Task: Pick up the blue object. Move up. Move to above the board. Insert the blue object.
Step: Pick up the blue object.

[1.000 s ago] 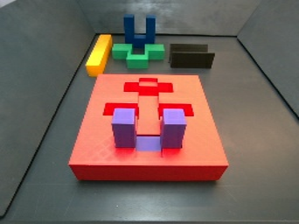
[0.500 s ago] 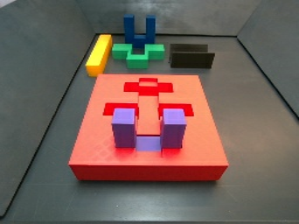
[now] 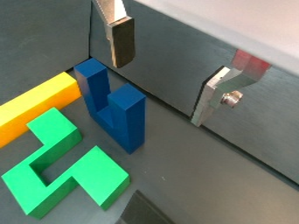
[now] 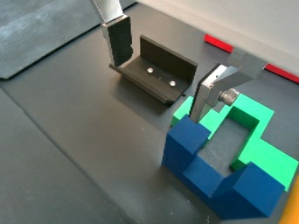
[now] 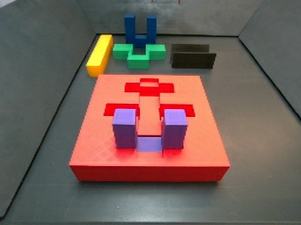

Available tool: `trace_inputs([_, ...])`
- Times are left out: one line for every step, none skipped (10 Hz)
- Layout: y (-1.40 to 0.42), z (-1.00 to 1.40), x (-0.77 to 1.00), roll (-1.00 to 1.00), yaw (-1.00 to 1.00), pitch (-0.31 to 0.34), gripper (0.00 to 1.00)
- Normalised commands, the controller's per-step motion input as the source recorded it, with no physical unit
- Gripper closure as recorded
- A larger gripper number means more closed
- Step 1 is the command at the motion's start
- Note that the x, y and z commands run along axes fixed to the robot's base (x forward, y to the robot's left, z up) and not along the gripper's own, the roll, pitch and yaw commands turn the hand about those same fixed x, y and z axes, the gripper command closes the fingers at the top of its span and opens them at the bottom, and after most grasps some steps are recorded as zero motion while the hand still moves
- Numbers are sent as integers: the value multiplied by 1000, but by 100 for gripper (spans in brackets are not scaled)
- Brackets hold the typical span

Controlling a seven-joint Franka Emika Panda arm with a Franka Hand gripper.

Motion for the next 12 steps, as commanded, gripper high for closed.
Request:
trace_inputs([26, -200, -191, -120, 6, -69, 0])
trace_inputs([0, -223, -157, -86, 0, -54, 0])
trace_inputs([0, -211, 0, -39, 0, -44, 0])
trace_inputs([0, -260, 0, 0, 0, 0, 0])
trace_inputs([0, -300, 0, 0, -9, 0, 0])
trace_inputs([0, -303, -57, 0, 0, 0, 0])
trace_inputs([0, -280, -74, 0, 0, 0, 0])
trace_inputs([0, -277, -74, 0, 0, 0, 0])
trace_inputs([0, -300, 0, 0, 0, 0, 0])
trace_inputs([29, -343, 0, 0, 0, 0, 0])
trace_inputs([100, -371, 0, 0, 0, 0, 0])
trace_inputs([80, -297, 0, 0, 0, 0, 0])
